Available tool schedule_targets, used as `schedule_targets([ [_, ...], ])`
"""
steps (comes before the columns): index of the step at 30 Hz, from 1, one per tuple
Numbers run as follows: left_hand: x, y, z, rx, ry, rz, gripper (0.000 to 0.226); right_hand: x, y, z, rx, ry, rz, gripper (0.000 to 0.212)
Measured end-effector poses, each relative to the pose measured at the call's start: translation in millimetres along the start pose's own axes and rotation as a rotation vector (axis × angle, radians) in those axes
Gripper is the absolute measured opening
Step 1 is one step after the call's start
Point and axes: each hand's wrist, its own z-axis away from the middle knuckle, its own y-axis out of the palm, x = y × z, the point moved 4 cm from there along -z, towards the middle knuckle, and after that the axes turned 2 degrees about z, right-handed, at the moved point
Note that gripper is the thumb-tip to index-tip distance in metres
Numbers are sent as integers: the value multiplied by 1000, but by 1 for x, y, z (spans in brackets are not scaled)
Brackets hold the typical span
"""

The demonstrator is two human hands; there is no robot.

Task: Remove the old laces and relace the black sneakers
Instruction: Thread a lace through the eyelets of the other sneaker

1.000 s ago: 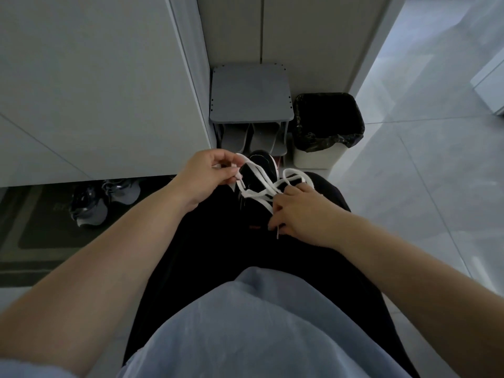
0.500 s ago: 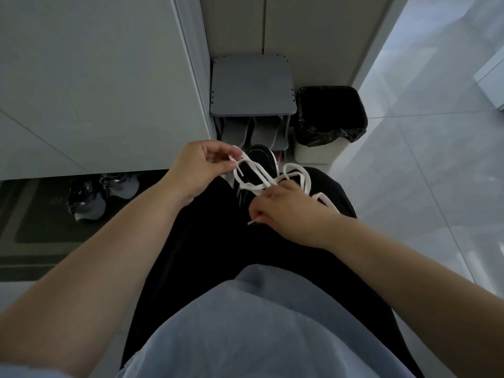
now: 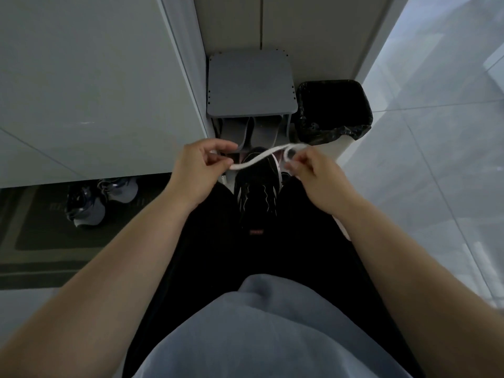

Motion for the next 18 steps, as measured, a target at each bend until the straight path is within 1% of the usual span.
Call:
schedule_targets([
  [2, 6, 8, -1, 79, -15, -18, 32, 2, 6, 0, 68, -74, 92, 9],
  [4, 12, 17, -3, 153, -6, -91, 31, 1, 8, 0, 95, -108, 146, 8],
  [6, 17, 24, -11, 178, 30, -220, 30, 1, 7, 2, 115, -116, 107, 11],
  [8, 22, 32, -23, 216, 65, -344, 36, 1, 4, 6, 131, -107, 16, 10],
  [9, 24, 36, -28, 231, 58, -382, 35, 1, 3, 8, 135, -110, -14, 10],
  [11, 28, 38, -38, 203, 11, -419, 22, 0, 2, 12, 144, -116, -39, 11],
  [13, 31, 36, -43, 189, -57, -478, 17, 1, 0, 14, 129, -120, -48, 16],
  [15, 33, 33, -43, 235, -106, -580, 13, 5, -7, 13, 79, -125, -76, 21],
  [17, 33, 28, -41, 279, -112, -691, 12, 12, -16, 12, 20, -130, -98, 20],
  [18, 31, 25, -41, 282, -112, -668, 14, 15, -19, 11, 4, -138, -80, 17],
])
